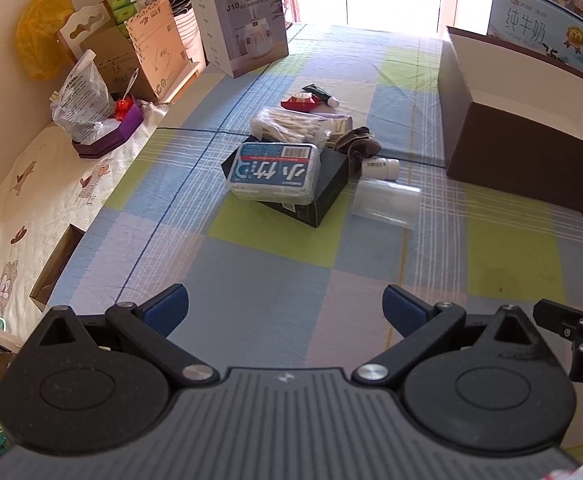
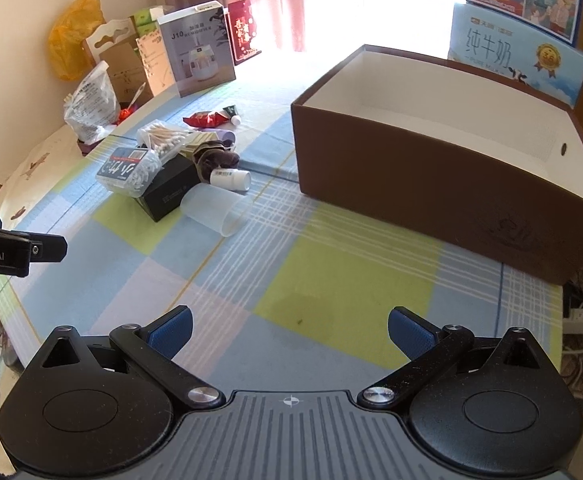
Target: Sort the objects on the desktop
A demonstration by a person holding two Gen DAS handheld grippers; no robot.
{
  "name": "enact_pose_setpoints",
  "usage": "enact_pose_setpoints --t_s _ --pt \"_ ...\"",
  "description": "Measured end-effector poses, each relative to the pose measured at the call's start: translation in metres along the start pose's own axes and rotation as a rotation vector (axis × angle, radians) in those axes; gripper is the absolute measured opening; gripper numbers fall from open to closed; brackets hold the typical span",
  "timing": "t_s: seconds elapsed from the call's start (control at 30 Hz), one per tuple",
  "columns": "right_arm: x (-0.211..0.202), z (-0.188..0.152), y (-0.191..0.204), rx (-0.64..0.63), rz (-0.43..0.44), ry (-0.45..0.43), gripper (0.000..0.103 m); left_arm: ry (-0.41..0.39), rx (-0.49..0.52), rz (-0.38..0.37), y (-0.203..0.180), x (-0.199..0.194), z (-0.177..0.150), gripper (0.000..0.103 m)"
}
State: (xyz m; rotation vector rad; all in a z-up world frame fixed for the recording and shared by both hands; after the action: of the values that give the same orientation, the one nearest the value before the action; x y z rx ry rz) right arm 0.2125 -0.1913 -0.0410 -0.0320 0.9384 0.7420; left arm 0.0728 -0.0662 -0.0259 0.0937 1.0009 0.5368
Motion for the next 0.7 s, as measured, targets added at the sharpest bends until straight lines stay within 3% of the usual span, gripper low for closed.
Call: enact_pose_setpoints --t_s 0.4,0.7 --pt "0.04 0.021 0.012 0.061 0.029 -0.043 0.101 -0.05 0.056 -0.067 0.014 0.047 0.032 0.102" --pt "0.073 0.038 0.02 0.152 -0.036 -0.036 0.101 -0.061 0.138 -0.178 0.006 0.095 0.068 0.098"
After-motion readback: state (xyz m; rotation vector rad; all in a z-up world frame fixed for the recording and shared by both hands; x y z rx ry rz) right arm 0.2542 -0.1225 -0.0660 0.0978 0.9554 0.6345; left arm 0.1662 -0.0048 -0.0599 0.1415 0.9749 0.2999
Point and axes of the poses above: each gripper's, at about its wrist camera, not at the fingertips, and x roughly the way its jaws point, y to its left, z to its top, the point moved 2 cm from there along x, roughly the way its jaws point, and after that the axes turned 13 degrees about z, right-handed, at the moved point
